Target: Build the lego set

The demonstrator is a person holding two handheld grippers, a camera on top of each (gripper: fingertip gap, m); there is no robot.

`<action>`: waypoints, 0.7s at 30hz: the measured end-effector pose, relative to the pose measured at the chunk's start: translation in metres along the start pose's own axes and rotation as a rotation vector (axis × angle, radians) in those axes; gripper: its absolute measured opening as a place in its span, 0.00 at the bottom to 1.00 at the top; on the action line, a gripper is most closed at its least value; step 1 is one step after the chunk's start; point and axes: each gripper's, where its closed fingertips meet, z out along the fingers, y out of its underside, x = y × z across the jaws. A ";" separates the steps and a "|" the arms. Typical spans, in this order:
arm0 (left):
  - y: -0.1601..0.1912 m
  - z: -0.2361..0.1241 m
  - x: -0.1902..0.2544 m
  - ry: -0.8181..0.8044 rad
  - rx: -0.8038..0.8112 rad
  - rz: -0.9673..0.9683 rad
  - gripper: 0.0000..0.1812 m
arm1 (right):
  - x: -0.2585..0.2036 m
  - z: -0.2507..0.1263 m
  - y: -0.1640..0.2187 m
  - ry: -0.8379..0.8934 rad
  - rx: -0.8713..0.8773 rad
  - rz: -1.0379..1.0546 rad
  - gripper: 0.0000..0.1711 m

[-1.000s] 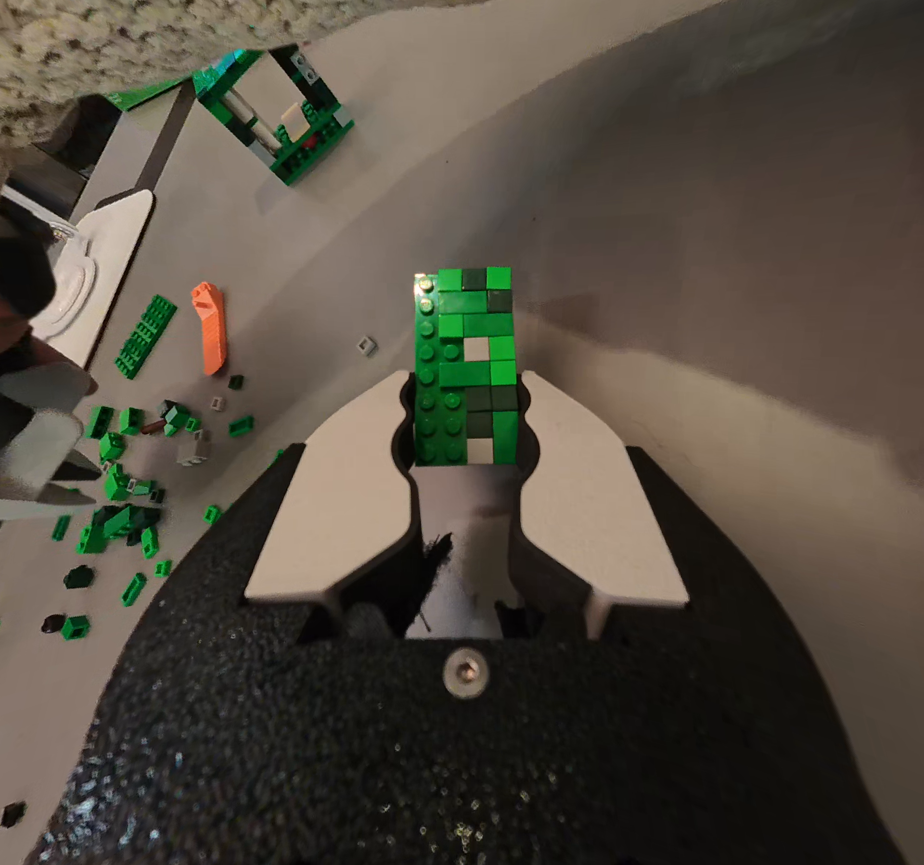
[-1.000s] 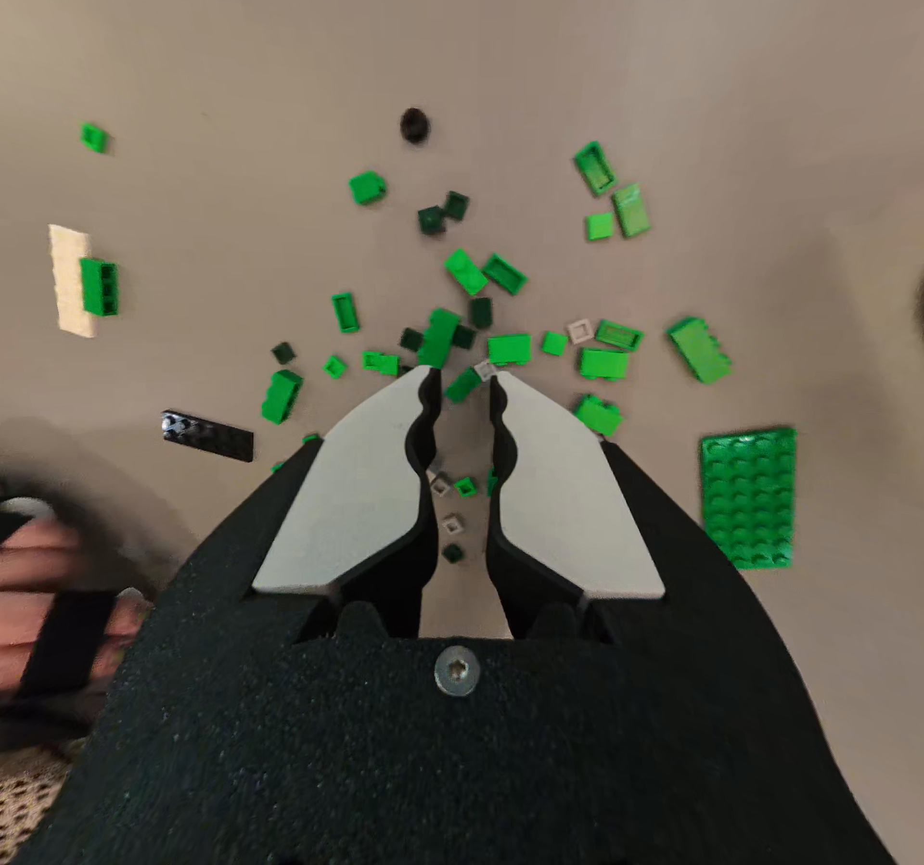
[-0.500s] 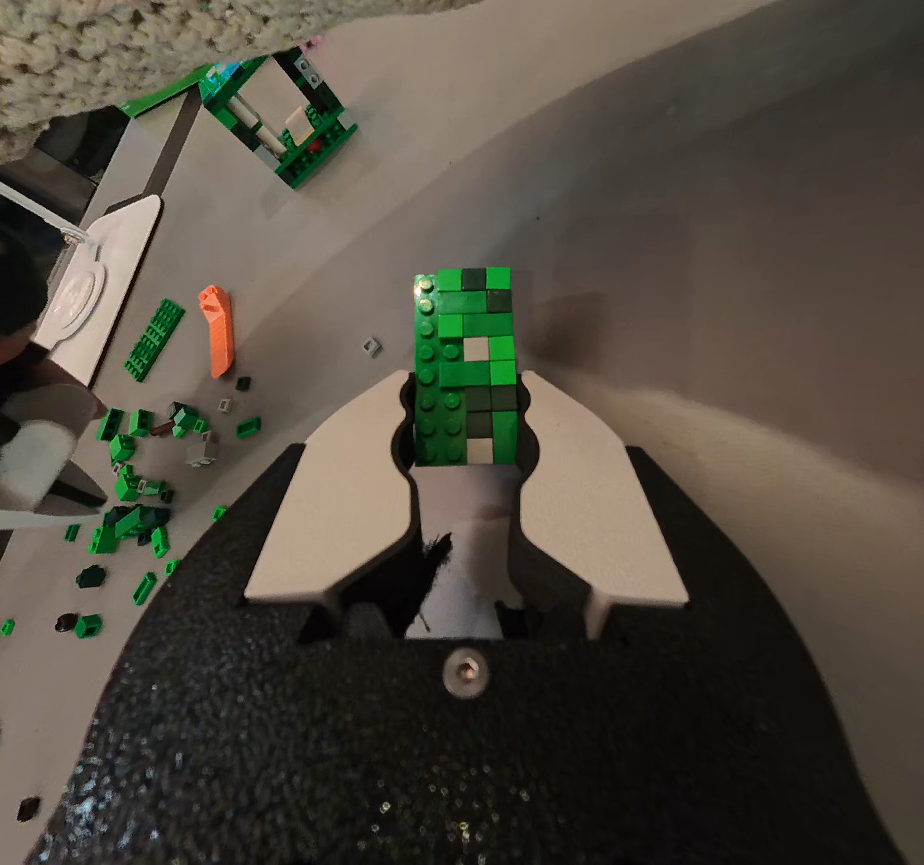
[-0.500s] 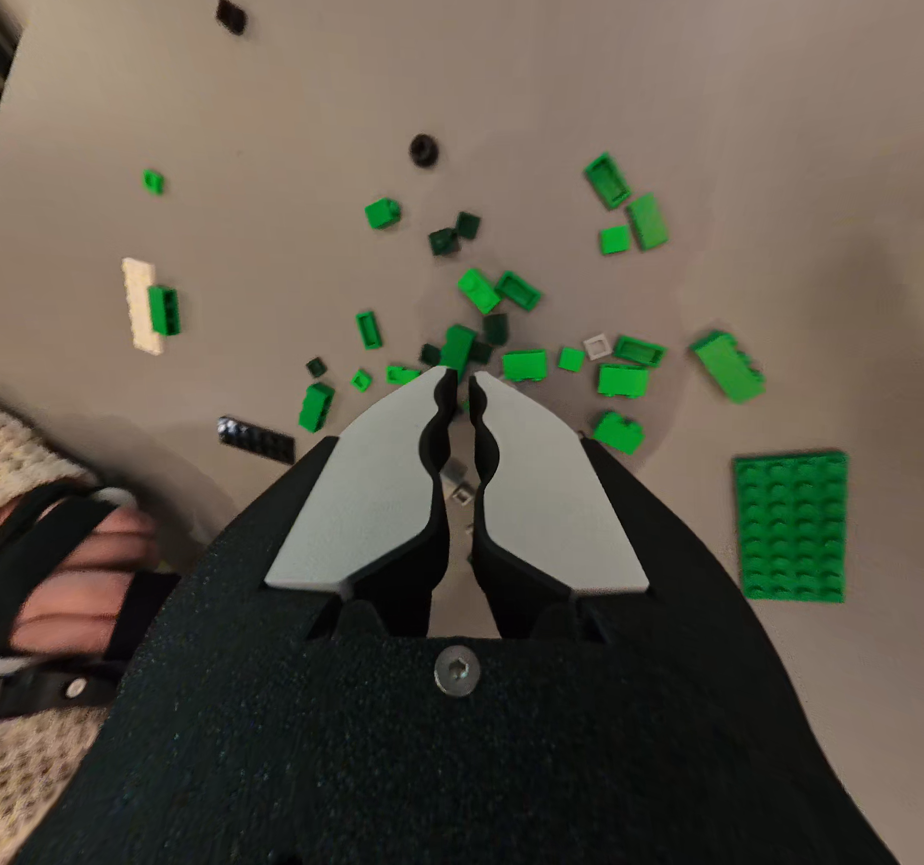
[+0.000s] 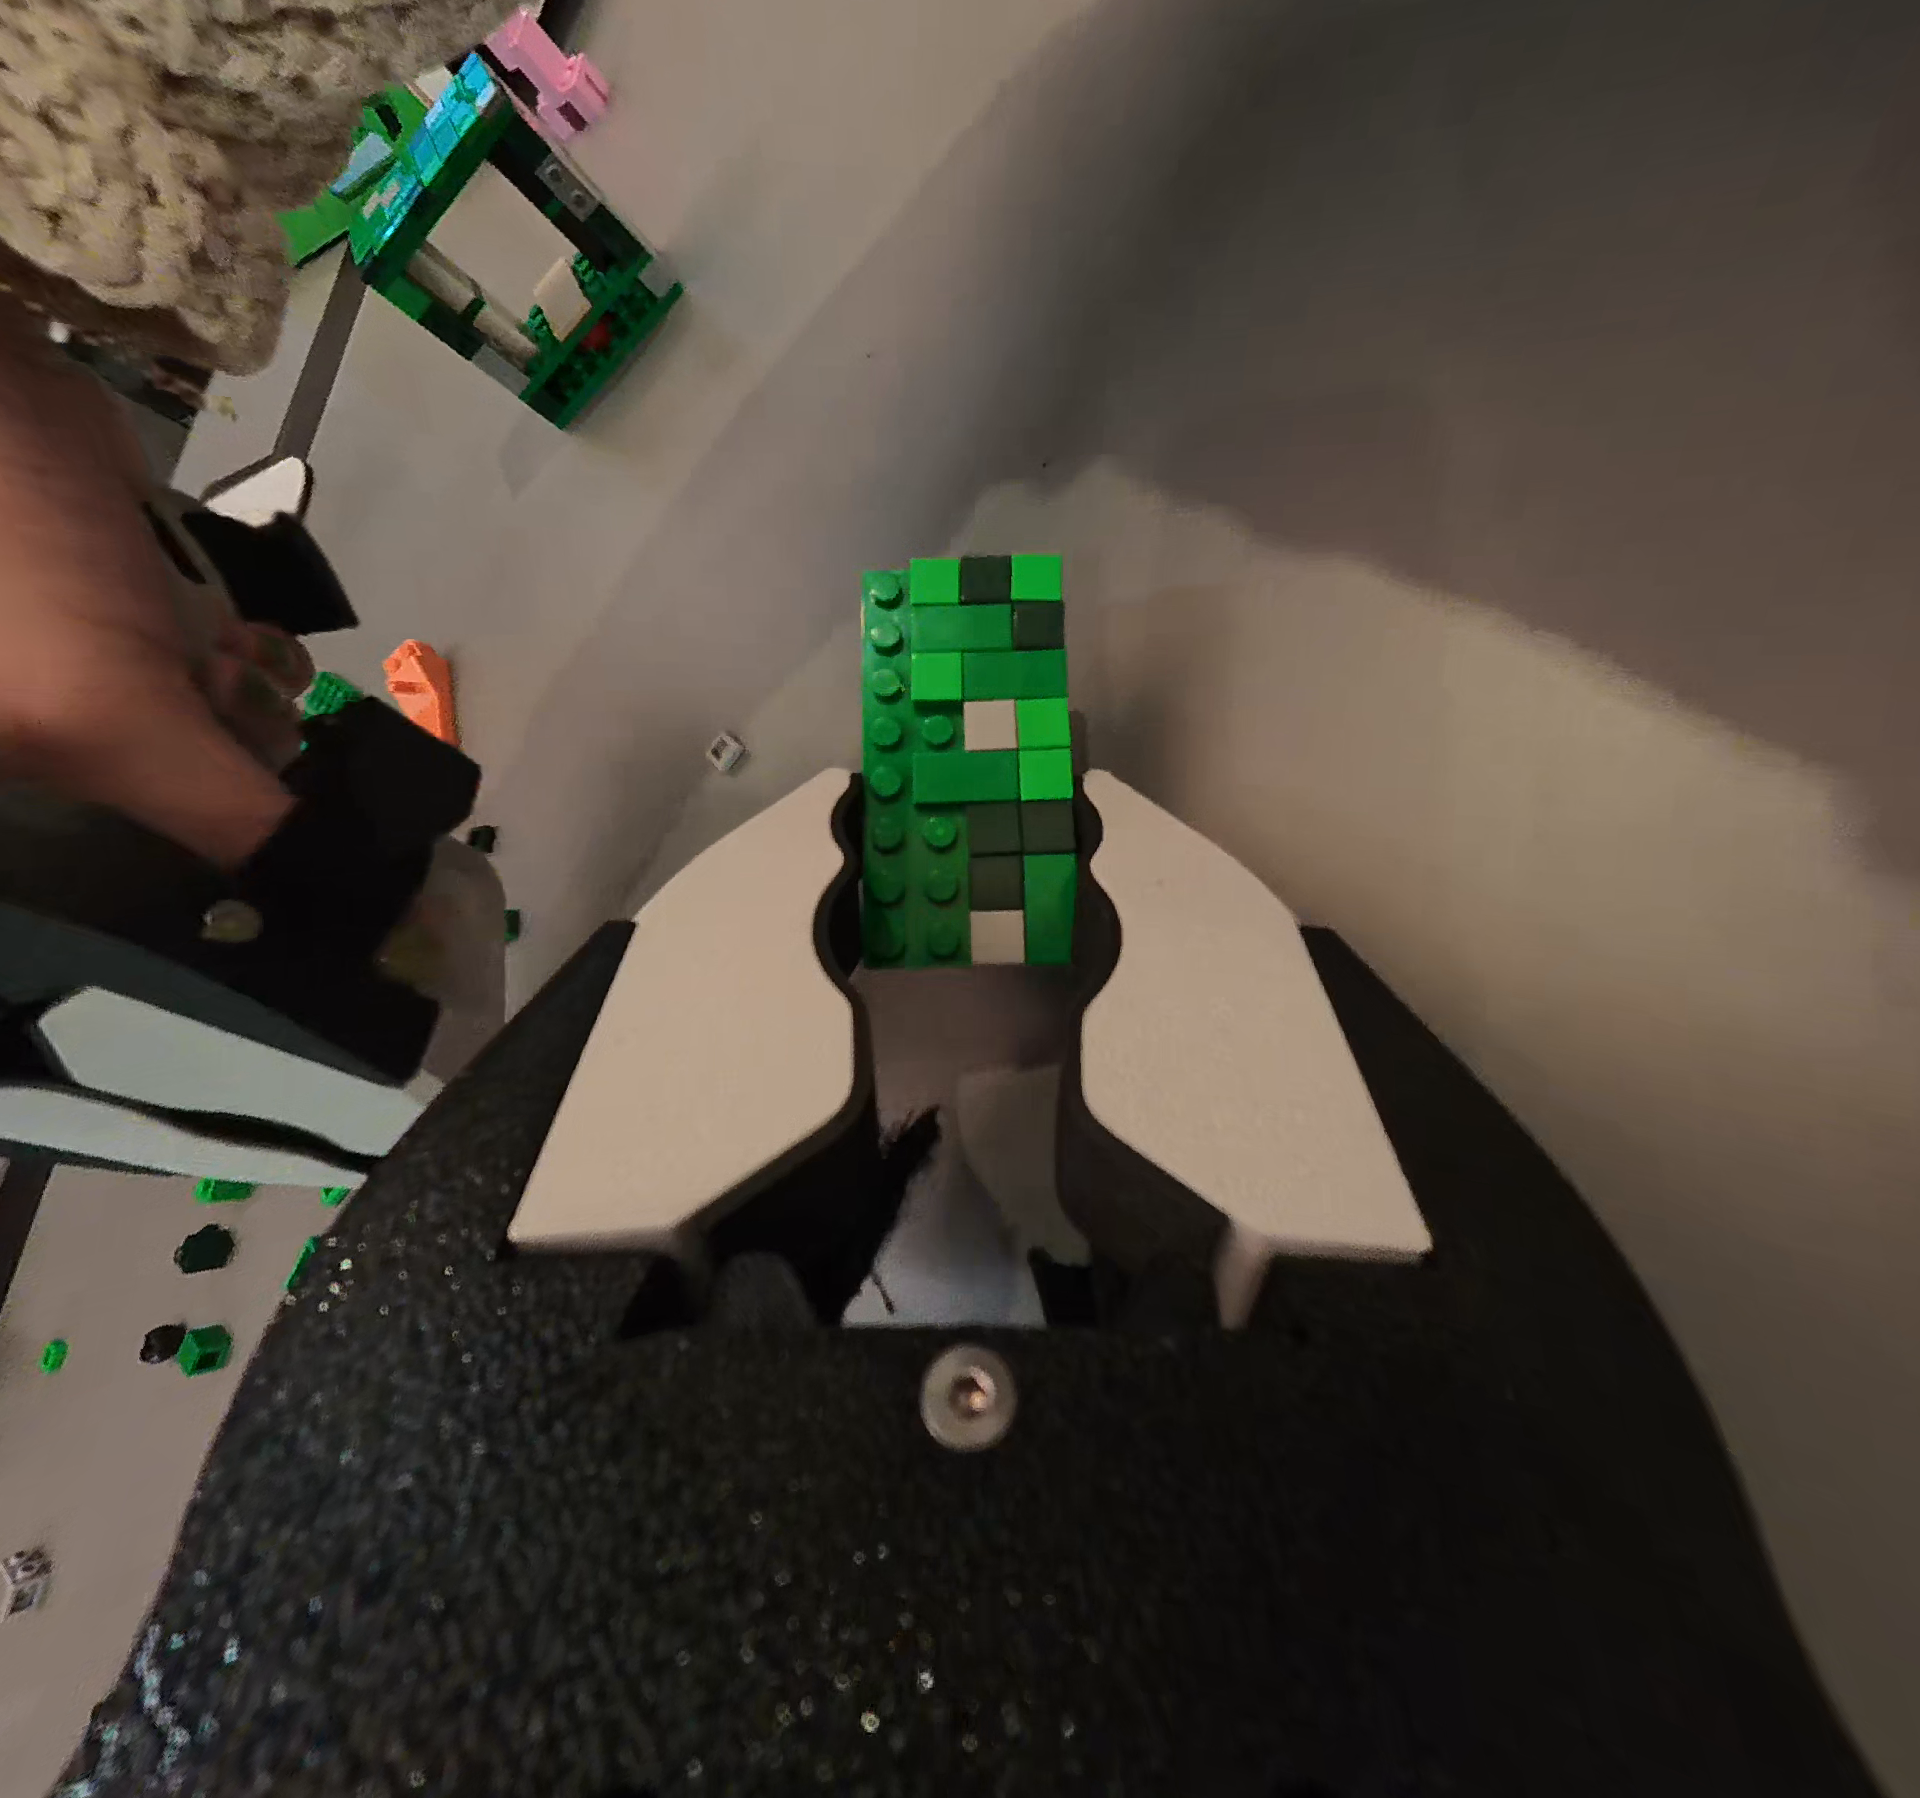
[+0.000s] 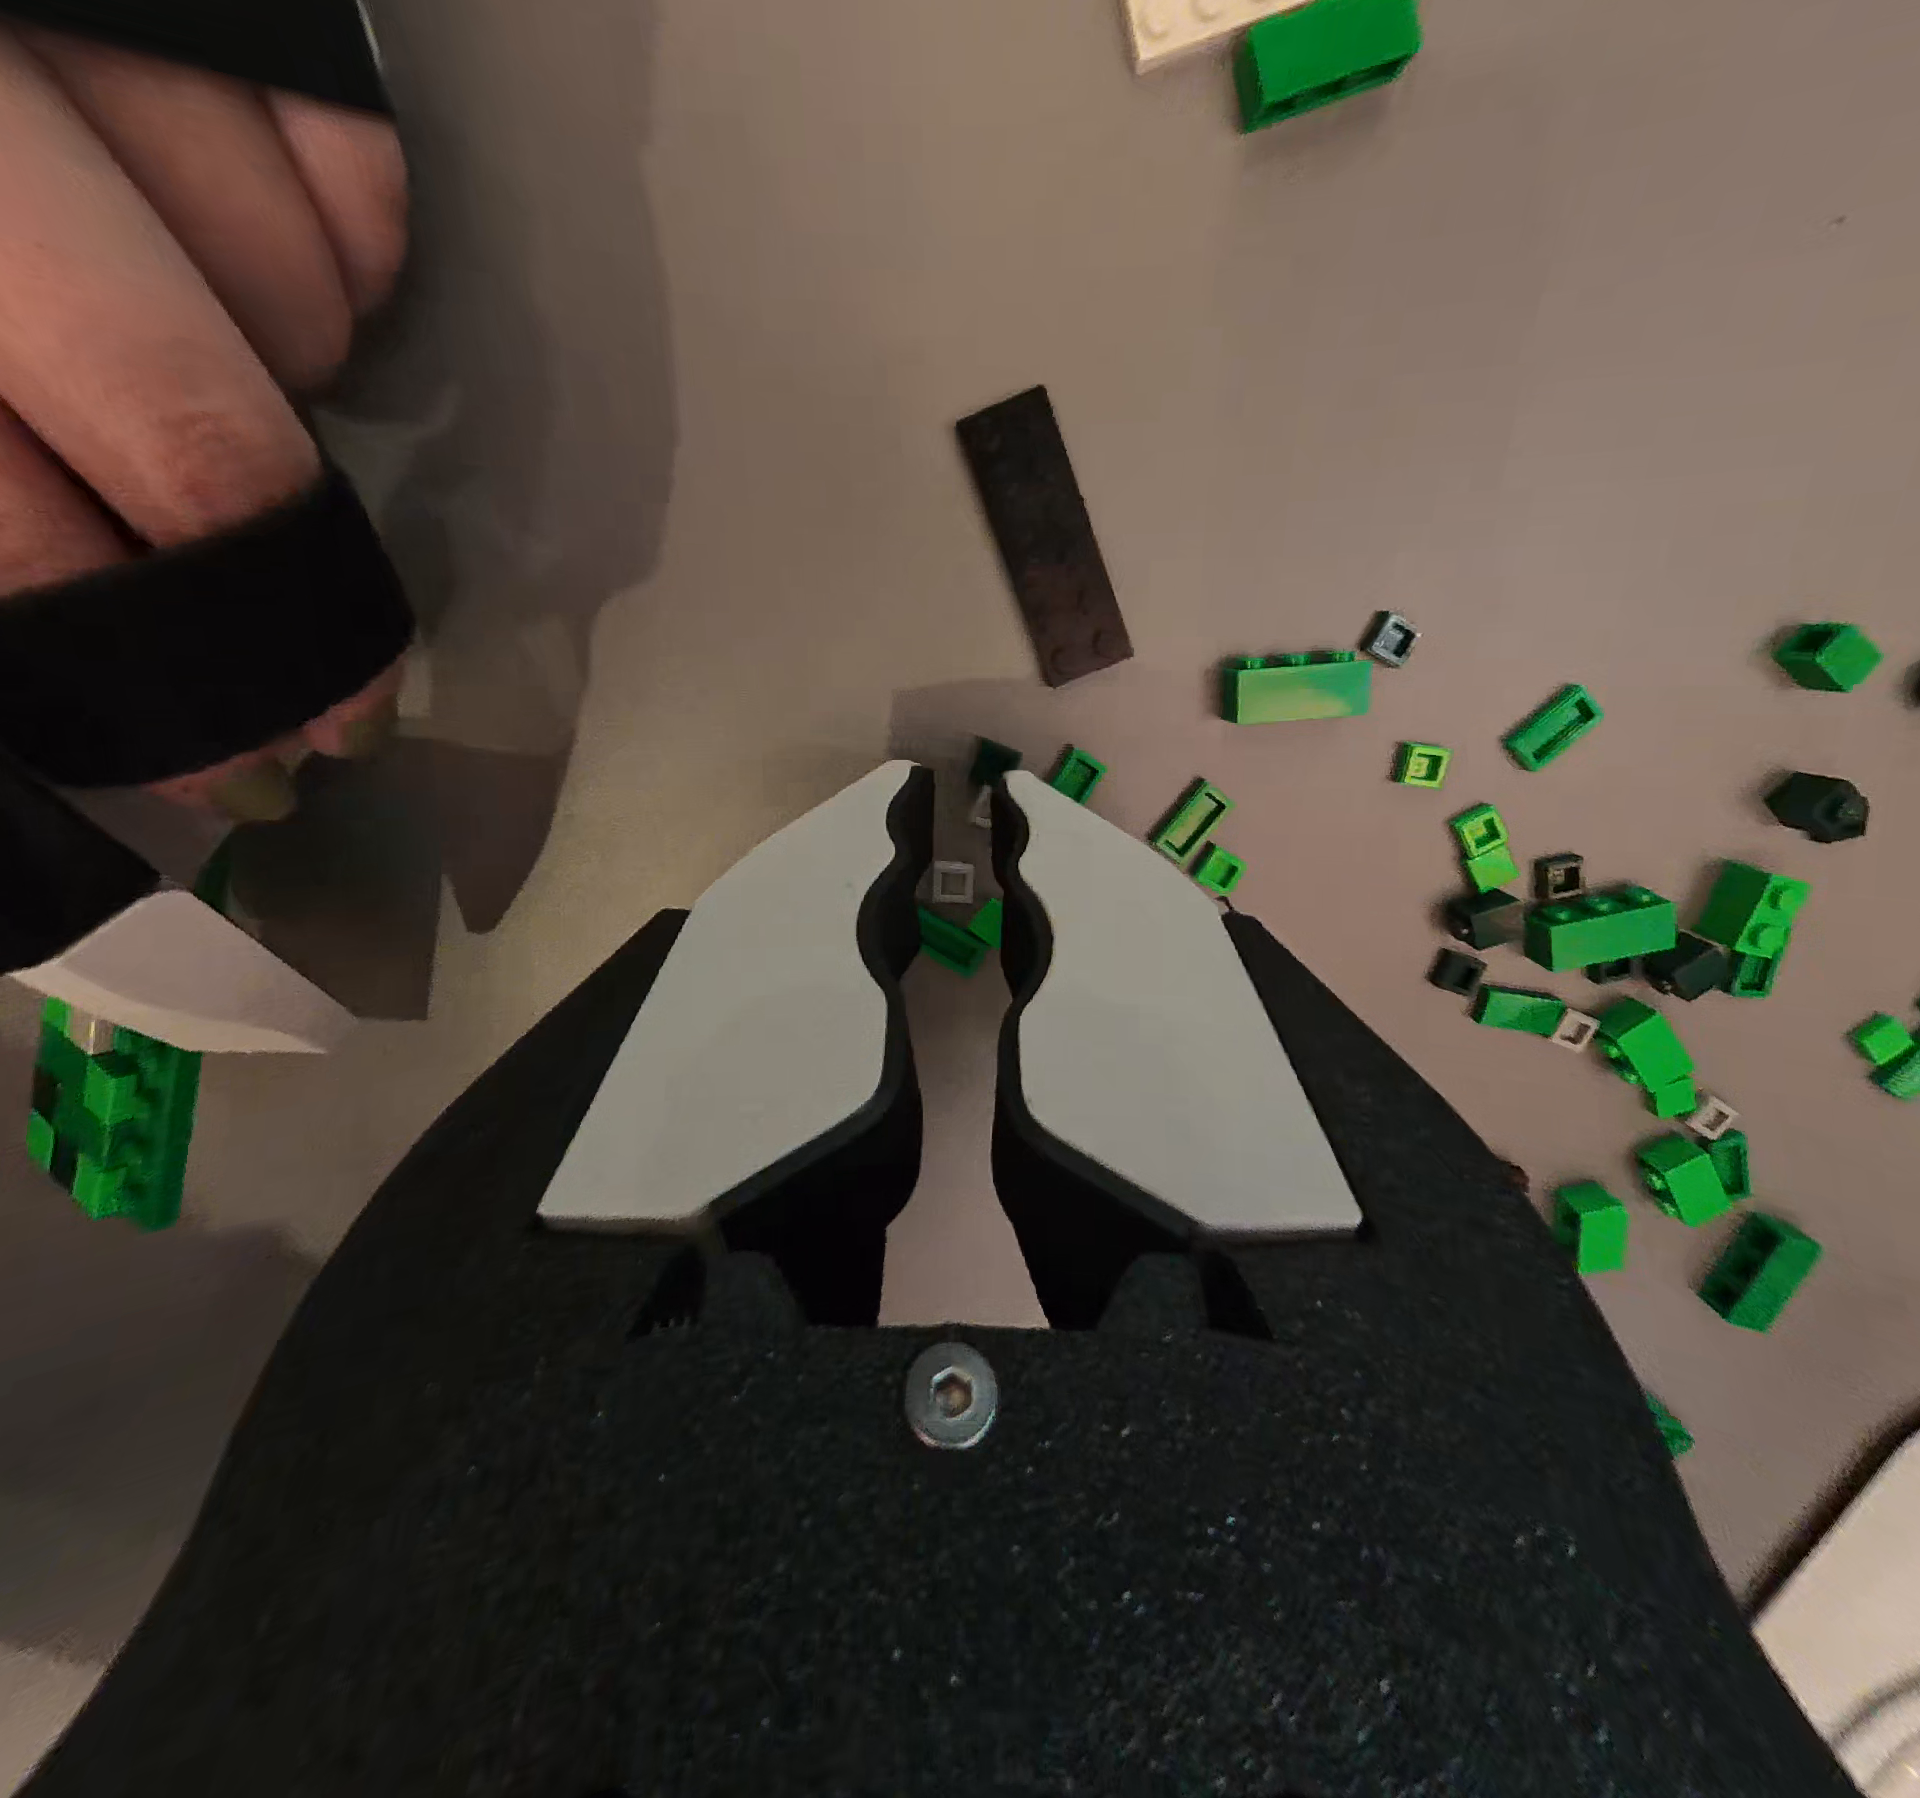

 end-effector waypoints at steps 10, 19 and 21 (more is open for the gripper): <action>0.001 0.000 0.000 0.001 -0.005 0.000 0.20 | 0.010 0.005 -0.003 0.043 0.004 -0.047 0.04; 0.001 0.000 0.000 0.003 -0.008 0.006 0.20 | 0.009 0.006 0.000 0.033 -0.003 -0.059 0.05; 0.002 0.000 0.000 0.004 -0.008 0.006 0.20 | 0.007 0.007 0.001 0.021 -0.007 -0.055 0.05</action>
